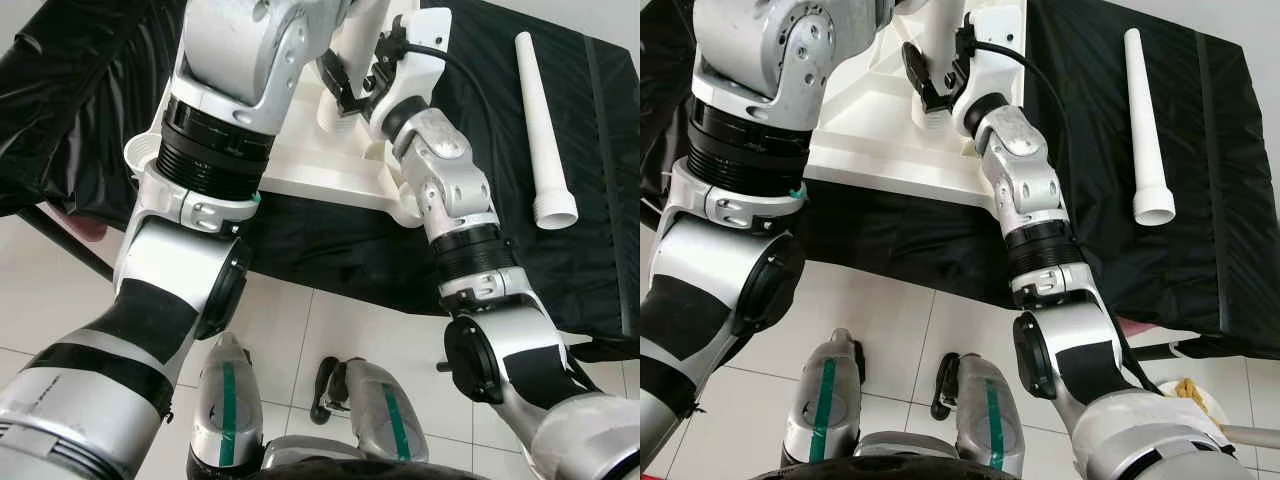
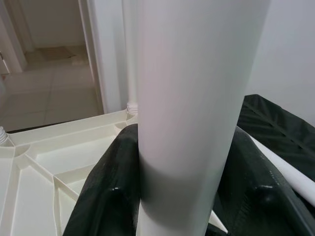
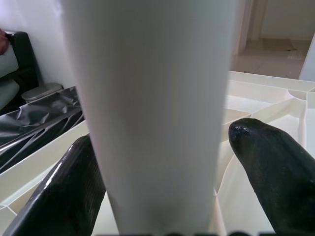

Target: Building children table

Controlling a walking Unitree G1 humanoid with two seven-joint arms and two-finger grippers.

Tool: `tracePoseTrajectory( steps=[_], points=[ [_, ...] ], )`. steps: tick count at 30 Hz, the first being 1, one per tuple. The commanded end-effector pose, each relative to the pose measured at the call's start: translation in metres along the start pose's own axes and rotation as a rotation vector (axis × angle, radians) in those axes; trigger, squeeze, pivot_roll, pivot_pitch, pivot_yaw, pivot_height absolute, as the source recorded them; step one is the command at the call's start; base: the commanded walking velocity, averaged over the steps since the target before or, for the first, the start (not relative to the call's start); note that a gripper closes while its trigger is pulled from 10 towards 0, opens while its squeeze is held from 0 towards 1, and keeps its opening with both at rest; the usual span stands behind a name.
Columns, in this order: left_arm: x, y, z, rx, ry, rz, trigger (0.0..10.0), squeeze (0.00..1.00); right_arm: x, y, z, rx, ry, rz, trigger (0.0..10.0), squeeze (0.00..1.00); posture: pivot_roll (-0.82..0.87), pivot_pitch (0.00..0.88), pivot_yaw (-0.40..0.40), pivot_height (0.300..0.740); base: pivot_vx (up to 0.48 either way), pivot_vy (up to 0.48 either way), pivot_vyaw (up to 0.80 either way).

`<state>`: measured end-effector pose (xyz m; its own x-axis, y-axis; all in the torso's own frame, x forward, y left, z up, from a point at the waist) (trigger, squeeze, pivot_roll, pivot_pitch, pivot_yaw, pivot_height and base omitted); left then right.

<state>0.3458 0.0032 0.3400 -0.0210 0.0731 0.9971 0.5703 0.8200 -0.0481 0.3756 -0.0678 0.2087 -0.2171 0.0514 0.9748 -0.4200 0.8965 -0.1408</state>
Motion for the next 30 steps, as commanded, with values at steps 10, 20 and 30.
tracePoseTrajectory(
  steps=[10, 20, 30],
  points=[
    [0.011, -0.008, 0.001, 0.033, -0.038, -0.033, 10.0, 0.0, -0.005, 0.001, -0.005, 0.001, 0.012, 0.007, 0.0, 0.0, 0.15, 0.003, -0.128, 0.74, 0.0, 0.0, 0.0],
    [0.014, -0.013, 0.001, 0.023, -0.07, -0.086, 10.0, 0.0, -0.007, -0.005, -0.006, -0.037, 0.035, 0.009, 0.0, 0.0, 0.14, 0.025, -0.125, 0.74, 0.0, 0.0, 0.0],
    [0.011, -0.018, 0.002, -0.02, -0.096, -0.02, 10.0, 1.0, -0.004, -0.01, -0.009, -0.073, 0.032, 0.001, 10.0, 0.0, 0.14, 0.035, -0.119, 0.74, 0.0, 0.0, 0.0]
  ],
)
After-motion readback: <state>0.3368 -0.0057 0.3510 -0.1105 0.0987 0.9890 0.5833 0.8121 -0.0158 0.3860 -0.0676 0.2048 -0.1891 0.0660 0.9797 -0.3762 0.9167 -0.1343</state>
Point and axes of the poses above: a point about 5 cm out from each wrist's last joint towards the gripper, its own z axis pointing back from the gripper into the wrist, its own x axis along the axis of the wrist's last joint, y = z × x, the point moved 1 cm from there along -z, pointing out of the wrist towards the gripper, and after that the axes turned 10 degrees about z, right-handed, at the moved point
